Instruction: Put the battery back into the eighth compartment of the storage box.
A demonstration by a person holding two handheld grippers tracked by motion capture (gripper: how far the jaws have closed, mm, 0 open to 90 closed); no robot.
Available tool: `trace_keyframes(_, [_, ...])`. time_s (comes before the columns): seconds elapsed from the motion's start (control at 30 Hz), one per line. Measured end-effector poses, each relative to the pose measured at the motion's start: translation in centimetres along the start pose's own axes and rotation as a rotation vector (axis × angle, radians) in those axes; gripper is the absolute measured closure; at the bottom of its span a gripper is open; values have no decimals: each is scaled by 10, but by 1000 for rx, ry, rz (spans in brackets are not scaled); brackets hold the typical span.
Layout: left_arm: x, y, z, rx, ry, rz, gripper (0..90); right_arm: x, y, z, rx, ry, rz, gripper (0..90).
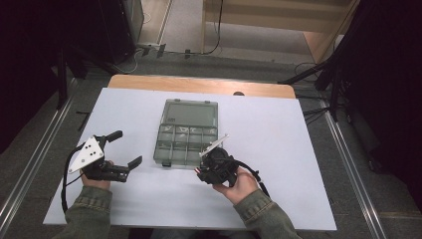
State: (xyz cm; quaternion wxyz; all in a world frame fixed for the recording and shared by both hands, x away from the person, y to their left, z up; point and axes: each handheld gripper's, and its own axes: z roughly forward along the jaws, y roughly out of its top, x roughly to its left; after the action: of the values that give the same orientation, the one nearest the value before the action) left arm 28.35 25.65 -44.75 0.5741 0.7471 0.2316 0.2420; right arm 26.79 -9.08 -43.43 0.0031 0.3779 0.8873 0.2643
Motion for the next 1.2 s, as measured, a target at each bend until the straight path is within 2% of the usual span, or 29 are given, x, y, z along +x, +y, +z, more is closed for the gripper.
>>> trace_keyframes(0.37, [0,0,0,-1,1,0,0,-21,-5,-6,-110,26,101,779])
trace_keyframes(0.43, [0,0,0,-2,0,1,0,-23,-6,-7,-127,22,113,779])
trace_keyframes(0.6, [0,0,0,-3,1,1,0,-29,-8,-9,-167,55,157,778])
trace_keyframes(0.77, [0,0,0,-3,-1,1,0,-34,-10,-12,-210,67,197,778])
trace_keyframes(1.1, [0,0,1,0,-2,1,0,-54,-17,-14,-287,128,326,778])
trace_keyframes(1.2, [0,0,1,2,-3,2,0,-58,-18,-16,-313,131,354,779])
